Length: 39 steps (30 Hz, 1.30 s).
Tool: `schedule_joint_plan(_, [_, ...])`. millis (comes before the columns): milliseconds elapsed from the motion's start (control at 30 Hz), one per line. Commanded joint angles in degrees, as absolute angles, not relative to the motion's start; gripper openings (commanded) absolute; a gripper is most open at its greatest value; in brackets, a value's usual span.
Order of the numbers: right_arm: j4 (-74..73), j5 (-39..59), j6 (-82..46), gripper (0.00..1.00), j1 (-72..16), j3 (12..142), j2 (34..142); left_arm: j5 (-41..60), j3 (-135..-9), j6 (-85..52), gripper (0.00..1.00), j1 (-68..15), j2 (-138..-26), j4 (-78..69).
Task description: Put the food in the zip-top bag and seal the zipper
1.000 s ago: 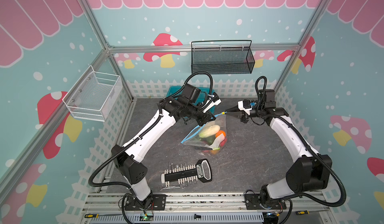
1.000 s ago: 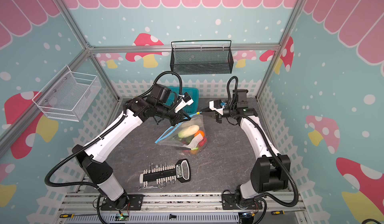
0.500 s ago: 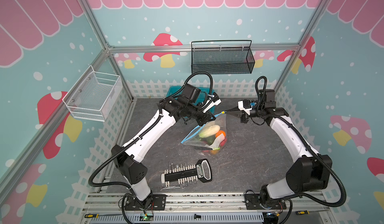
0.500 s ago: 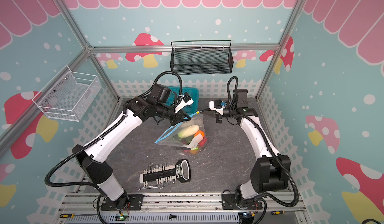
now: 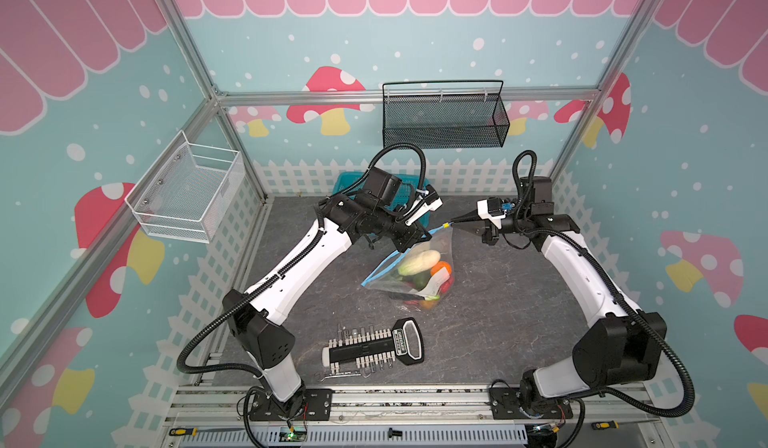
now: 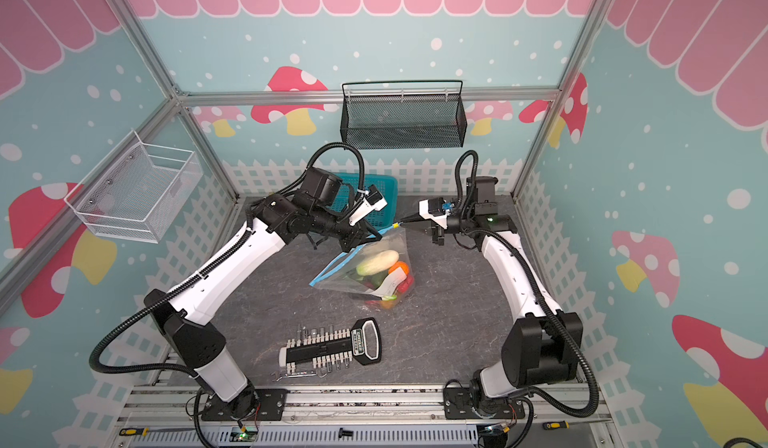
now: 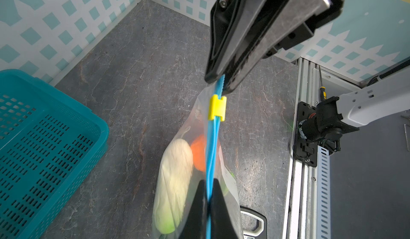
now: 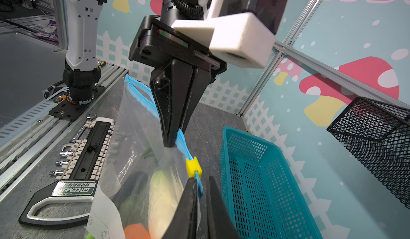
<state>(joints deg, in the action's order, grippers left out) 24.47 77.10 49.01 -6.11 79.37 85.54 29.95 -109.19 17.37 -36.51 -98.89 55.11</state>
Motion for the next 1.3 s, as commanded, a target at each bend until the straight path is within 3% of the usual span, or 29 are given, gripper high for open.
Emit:
schedule_joint_plan(0, [25.56, 78.02, 49.88, 0.12, -6.47, 80.56, 85.43, 29.88, -109.71, 19.25, 0.00, -36.75, -98.62, 56.60])
schedule_joint_plan(567, [26.14, 77.19, 49.58, 0.12, -6.97, 80.77, 86.03, 29.71, -109.48, 18.94, 0.00, -36.74, -98.77, 56.55])
schedule_joint_plan(833, [26.28, 76.92, 49.34, 0.02, -7.04, 80.95, 86.13, 29.53, -108.81, 18.98, 0.01, -36.74, -98.17, 56.56])
schedule_joint_plan(933, [26.30, 76.91, 49.13, 0.00, -7.10, 81.25, 86.11, 29.75, -109.14, 19.33, 0.11, -36.76, -98.26, 56.60])
schedule_joint_plan(1067, [26.30, 76.38, 49.38, 0.00, -7.08, 81.39, 85.91, 31.78, -112.41, 19.68, 0.44, -37.08, -98.76, 56.31])
schedule_joint_plan(1267, [26.38, 77.55, 49.23, 0.00, -7.06, 82.42, 87.05, 29.06, -115.84, 21.41, 0.46, -39.00, -100.58, 55.02])
